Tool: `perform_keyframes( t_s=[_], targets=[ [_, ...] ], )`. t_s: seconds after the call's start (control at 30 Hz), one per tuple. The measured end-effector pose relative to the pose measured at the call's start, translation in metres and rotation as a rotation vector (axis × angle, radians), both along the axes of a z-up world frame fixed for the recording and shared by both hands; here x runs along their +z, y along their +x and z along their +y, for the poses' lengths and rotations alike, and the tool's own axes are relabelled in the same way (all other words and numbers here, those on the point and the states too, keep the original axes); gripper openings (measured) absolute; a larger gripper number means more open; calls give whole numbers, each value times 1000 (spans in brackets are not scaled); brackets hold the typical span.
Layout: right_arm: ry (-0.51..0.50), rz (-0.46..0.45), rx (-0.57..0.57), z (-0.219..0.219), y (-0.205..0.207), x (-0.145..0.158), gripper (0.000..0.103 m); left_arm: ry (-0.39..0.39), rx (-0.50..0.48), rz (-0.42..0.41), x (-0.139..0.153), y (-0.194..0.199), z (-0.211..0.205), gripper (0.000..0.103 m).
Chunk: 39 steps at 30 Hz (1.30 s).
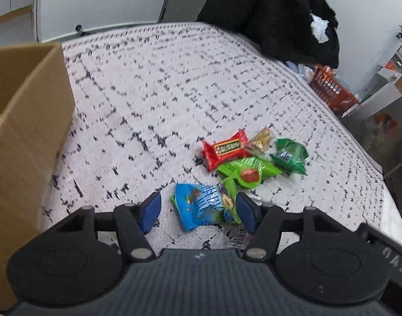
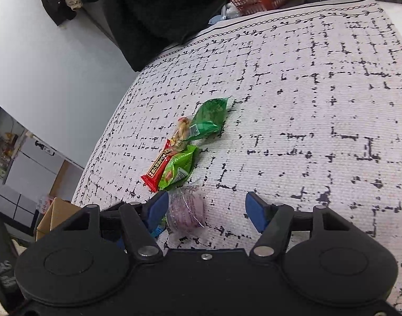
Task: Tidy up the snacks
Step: 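Close the left tool on the blue candy while the right tool grips the clear purple candy, then carry both held candies over the cardboard box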
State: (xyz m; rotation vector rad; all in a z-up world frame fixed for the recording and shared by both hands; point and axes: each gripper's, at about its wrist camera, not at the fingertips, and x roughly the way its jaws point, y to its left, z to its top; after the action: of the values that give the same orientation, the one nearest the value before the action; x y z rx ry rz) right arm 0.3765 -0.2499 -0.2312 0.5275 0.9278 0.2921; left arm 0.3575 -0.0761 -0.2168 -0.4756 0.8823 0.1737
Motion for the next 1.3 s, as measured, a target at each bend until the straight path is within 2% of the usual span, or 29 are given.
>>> perform_keyframes(
  t_s=[0.1,0.17,0.2,0.23,0.4,0.6,0.7,0.73,0.87,0.93,1.3],
  targets=[
    [-6,-3,10,4,4,-2,64,-14,8,-1,-7,1,1,56],
    [-14,-8,18,9,6,-2,64,-15,8,-7,-8,1,2,44],
    [-14,-10,25,12,8,-2,64,-5,21,0,-8,1,3,32],
    [-13,-10,32,15,10,-3,64,3,32,4,-9,0,5,31],
    [-30,-16,87,37,14,-4,64,29,46,-10,0,-10,14,29],
    [-132,-47,126,54,7,-2,62,31,98,-6,10,-15,30,29],
    [-173,-48,131,58,6,-4,45,33,113,-13,19,-19,37,29],
    [-195,-49,131,59,6,-4,37,34,112,-18,22,-21,37,29],
    [-239,-58,140,62,3,-2,33,34,102,-46,36,-28,38,29],
    [-255,-68,108,60,-1,2,32,29,99,-59,43,-33,40,29],
    [-234,-158,87,69,-18,30,32,51,93,-129,81,-60,59,28]
  ],
)
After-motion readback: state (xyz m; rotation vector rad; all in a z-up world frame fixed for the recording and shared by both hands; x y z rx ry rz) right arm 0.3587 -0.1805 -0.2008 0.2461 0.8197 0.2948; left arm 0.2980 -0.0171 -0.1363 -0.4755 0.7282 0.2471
